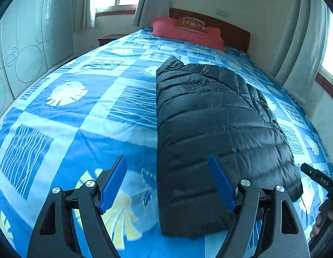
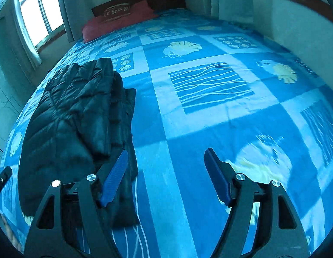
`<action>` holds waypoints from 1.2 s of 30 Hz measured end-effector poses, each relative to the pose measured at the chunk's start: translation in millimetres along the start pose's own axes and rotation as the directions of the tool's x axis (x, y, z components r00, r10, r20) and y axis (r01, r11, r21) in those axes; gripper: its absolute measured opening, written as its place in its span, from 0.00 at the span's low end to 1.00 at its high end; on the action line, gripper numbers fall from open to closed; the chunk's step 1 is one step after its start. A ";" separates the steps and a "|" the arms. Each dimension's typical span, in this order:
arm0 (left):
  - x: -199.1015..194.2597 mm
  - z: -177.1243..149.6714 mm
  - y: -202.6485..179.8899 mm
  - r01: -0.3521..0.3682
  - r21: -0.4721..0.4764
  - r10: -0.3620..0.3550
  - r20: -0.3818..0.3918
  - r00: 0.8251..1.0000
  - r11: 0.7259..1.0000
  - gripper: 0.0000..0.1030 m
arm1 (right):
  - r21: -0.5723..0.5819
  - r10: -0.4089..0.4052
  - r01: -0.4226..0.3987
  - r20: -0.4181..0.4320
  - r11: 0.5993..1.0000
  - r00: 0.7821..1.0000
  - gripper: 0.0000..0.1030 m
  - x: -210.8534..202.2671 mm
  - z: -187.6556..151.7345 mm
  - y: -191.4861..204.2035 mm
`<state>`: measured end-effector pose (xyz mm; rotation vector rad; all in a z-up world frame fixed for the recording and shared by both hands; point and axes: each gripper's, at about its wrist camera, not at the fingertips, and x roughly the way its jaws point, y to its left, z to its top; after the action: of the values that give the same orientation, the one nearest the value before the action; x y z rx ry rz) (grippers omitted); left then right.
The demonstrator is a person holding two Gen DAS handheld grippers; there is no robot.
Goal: Fold large clothes
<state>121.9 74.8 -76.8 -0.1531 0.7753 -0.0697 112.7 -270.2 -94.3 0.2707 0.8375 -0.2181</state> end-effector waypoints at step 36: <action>-128.8 -34.1 -45.1 -0.048 0.101 0.032 0.148 0.988 0.994 0.77 | -0.245 0.098 -0.052 0.179 0.968 0.979 0.79 -150.1 -53.7 67.6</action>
<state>5.9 41.9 -4.4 -0.0425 0.6268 -0.0602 -2.6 -176.7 -5.2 0.0538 0.6544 -0.0685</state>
